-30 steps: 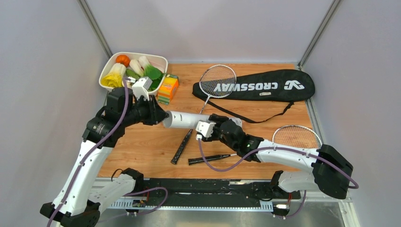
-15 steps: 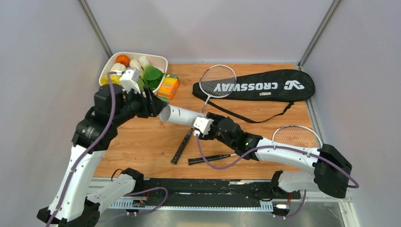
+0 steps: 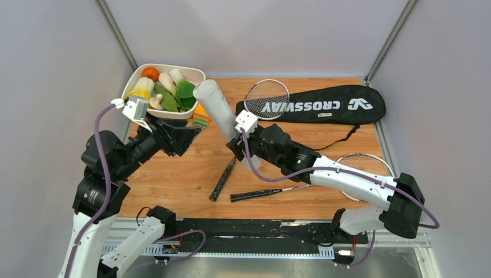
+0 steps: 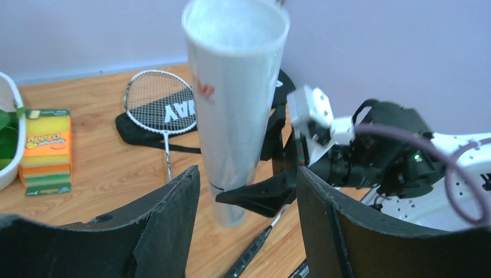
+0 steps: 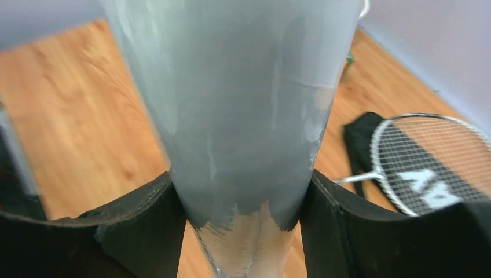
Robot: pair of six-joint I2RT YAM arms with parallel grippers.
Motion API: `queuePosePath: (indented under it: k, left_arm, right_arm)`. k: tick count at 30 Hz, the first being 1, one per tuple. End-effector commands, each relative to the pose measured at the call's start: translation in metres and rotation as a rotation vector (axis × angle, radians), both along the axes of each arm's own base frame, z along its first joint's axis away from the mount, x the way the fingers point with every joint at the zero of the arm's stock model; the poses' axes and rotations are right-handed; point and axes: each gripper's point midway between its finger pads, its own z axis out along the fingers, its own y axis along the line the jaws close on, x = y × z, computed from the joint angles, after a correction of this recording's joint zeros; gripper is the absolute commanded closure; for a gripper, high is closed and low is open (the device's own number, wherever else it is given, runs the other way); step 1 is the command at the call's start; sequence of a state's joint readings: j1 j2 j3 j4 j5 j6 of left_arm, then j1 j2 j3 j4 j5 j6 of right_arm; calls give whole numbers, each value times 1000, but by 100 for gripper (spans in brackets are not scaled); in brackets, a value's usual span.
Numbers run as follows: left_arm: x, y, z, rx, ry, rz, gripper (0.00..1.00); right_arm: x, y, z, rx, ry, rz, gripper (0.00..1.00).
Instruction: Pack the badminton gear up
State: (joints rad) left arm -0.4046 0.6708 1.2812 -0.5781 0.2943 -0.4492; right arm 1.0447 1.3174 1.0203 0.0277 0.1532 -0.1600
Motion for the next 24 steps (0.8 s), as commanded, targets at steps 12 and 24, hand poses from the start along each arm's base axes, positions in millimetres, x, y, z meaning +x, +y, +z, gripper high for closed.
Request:
queuePosePath:
  k: [12,24]
  left_arm:
    - [17,-44,-47,-29,51,-207,30]
    - [48,-56,-71,-24,61,-198,30]
  right_arm:
    - [-52,52,82,548,361,220,35]
    - [-40,65,54,526,450,148,32]
